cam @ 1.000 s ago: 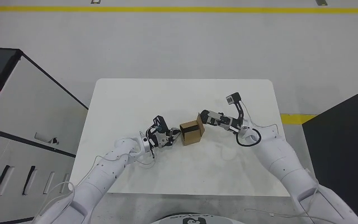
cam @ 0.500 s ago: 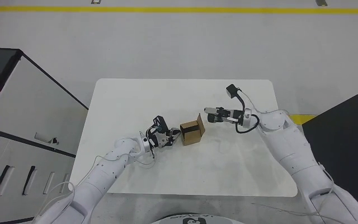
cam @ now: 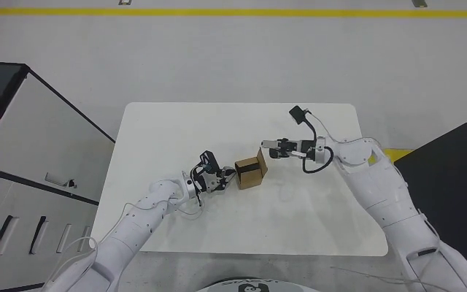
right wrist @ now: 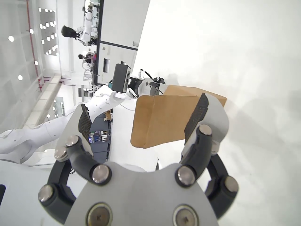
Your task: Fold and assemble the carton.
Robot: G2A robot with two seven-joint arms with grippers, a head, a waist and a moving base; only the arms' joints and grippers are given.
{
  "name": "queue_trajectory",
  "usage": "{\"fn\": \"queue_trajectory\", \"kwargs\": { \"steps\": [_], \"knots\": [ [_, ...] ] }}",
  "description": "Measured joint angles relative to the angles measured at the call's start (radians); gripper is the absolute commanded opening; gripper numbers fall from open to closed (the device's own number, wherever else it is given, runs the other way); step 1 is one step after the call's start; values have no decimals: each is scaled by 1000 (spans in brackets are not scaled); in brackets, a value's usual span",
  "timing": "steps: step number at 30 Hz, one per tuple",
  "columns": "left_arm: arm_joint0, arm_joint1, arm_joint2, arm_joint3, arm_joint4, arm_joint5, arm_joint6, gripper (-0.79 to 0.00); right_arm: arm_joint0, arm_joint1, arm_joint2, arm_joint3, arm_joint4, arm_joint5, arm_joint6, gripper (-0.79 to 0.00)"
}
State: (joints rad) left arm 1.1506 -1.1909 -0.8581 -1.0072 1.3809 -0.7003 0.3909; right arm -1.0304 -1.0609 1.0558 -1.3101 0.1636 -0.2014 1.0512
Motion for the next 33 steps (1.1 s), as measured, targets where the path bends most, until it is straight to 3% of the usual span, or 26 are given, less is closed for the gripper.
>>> {"fn": "queue_trajectory", "kwargs": {
  "steps": [6, 16, 21, 26, 33],
  "knots": [
    [0, 0, 0, 0, 0, 0, 0, -785, 16, 15, 18, -90, -41, 198, 106, 0],
    [0, 0, 0, 0, 0, 0, 0, -785, 0, 20, 33, -127, -39, 179, 90, 0],
    [0, 0, 0, 0, 0, 0, 0, -785, -11, 39, 86, -150, -61, 184, 148, 0],
    [0, 0, 0, 0, 0, 0, 0, -785, -30, 51, 119, -151, -84, 200, 158, -262],
    [0, 0, 0, 0, 0, 0, 0, -785, -29, 49, 82, -148, -125, 219, 147, -320]
  ]
}}
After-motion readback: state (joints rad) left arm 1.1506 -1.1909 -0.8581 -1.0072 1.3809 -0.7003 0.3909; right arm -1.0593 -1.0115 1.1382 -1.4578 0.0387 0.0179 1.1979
